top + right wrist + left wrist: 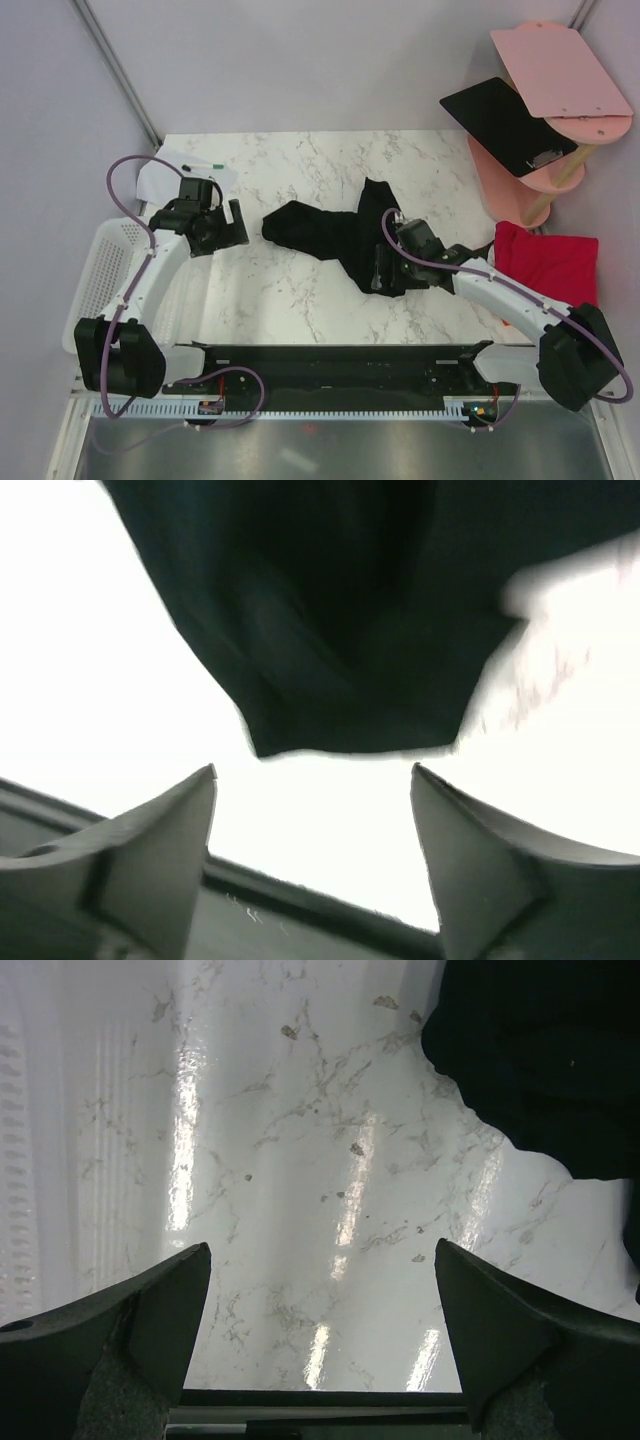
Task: Fold and stack the t-shirts
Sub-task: Flatten out the tshirt
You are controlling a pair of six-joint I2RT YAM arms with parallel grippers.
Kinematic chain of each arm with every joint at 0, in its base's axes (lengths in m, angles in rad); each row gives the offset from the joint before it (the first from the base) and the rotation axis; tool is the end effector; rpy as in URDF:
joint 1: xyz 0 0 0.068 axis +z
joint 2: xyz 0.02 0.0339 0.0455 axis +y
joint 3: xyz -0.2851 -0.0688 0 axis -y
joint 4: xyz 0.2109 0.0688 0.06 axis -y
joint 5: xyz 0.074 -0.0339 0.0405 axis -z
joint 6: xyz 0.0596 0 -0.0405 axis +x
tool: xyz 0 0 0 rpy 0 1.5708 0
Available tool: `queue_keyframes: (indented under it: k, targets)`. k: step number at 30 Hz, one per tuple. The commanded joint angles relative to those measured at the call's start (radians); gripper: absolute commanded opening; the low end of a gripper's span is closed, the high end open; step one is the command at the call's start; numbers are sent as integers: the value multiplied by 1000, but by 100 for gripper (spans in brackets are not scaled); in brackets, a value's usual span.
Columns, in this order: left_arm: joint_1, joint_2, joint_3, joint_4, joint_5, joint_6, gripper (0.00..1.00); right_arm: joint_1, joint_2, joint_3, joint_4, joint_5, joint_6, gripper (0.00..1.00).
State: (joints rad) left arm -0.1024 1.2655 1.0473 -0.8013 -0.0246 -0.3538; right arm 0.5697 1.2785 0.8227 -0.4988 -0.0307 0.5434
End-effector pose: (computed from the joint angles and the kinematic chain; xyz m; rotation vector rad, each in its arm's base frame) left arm 0.2221 -0.0214 0.2845 -0.3344 2.5743 -0.1349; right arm 0.1934 0.1260 0.2385 -0.0468 2.5942 0.4700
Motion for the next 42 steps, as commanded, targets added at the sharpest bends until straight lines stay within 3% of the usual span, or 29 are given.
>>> queue_keyframes:
  k: [1, 5, 9, 18, 26, 36, 39, 42]
  targets:
    - [-49, 17, 16, 106, 113, -11, 100, 7, -152, -63, -15, -23, 55, 98]
    - [-143, 90, 68, 180, 172, -30, 100, 9, -223, 10, -46, 124, 26, 98]
    - [-241, 236, 189, 203, 172, -66, 100, 7, -186, 98, -53, 247, -6, 98]
    - [-310, 547, 367, 226, 215, -106, 100, 9, -105, 147, -34, 230, -16, 98]
    - [-333, 655, 385, 292, 273, -119, 87, -2, -137, 113, -35, 242, -22, 98]
    - [-404, 712, 418, 315, 256, -155, 84, -8, -136, 102, -27, 218, -28, 98]
    - [-413, 733, 419, 313, 241, -160, 79, -11, -146, 99, -26, 222, -33, 98]
    - [-413, 735, 419, 313, 233, -155, 57, -13, -156, 95, -27, 226, -36, 98]
